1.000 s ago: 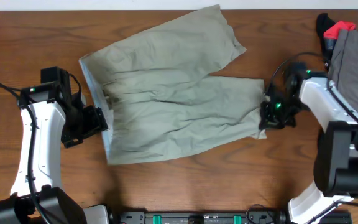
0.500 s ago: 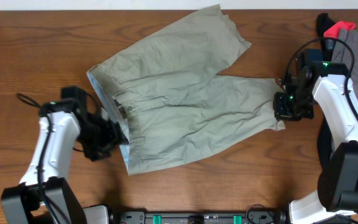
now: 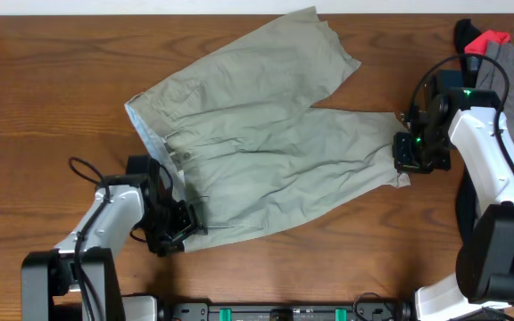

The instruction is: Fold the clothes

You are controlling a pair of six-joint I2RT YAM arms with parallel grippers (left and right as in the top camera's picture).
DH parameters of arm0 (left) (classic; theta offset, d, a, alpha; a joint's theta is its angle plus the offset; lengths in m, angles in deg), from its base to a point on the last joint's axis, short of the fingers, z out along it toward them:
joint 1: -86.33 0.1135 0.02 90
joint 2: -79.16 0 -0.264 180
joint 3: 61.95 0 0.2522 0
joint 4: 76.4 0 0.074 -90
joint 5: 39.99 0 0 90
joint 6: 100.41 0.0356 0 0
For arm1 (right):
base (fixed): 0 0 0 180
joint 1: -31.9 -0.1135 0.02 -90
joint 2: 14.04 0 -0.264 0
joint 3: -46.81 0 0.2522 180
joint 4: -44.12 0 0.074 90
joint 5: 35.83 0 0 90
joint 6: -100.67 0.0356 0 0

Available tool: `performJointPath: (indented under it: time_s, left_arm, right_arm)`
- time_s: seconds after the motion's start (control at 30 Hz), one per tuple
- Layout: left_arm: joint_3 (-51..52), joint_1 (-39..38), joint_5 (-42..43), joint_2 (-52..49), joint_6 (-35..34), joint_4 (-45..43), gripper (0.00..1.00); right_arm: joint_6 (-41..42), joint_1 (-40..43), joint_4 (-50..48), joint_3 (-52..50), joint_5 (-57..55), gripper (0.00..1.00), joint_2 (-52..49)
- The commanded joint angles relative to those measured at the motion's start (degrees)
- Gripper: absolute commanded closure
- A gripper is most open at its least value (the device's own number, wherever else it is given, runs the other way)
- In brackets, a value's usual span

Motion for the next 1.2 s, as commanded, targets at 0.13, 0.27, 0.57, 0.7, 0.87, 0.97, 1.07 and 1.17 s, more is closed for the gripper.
performJointPath:
  time_s: [0.13,0.27,0.57,0.7,0.87,0.97,1.07,1.17]
  left_arm:
    - [4.76,-0.15,-1.77,-0.33,-5.38,-3.56,0.45]
    - [4.63,-0.11,-1.99,-0.33,-6.54,-4.74,0.94]
    - [-4.59,1.62,-9.75,4.35,-3.69,7.98,0.95]
    - [-6.8,3.02,-14.32,8.55,-3.54,11.56,0.94]
    - [-6.82,3.37,-15.34,11.93,-3.54,12.24,0.94]
    - [-6.82,3.37,-17.2,12.2,-3.54,12.92,0.94]
    - [-6.82,3.37,-18.05,12.2,-3.54,13.14,0.94]
    - [-6.82,3.37,-18.05,12.2,-3.54,13.05,0.94]
  right_arm:
    - [0.81,0.55,0.07,0.35,-0.85,0.94,0.46]
    - [0.81,0.55,0.11,0.35,-0.83,0.94,0.46]
    - [0.85,1.33,0.5,0.33,-0.85,0.67,0.44]
    - [1.22,1.51,2.38,0.17,-0.72,0.67,0.42]
    - [-1.31,1.09,3.48,-3.5,6.8,0.65,0.42]
    - [-1.09,0.81,3.41,-8.04,8.74,0.64,0.42]
    - [0.0,0.81,3.04,-13.22,11.78,0.64,0.42]
    - [2.6,0.81,0.76,-18.51,14.19,0.66,0.42]
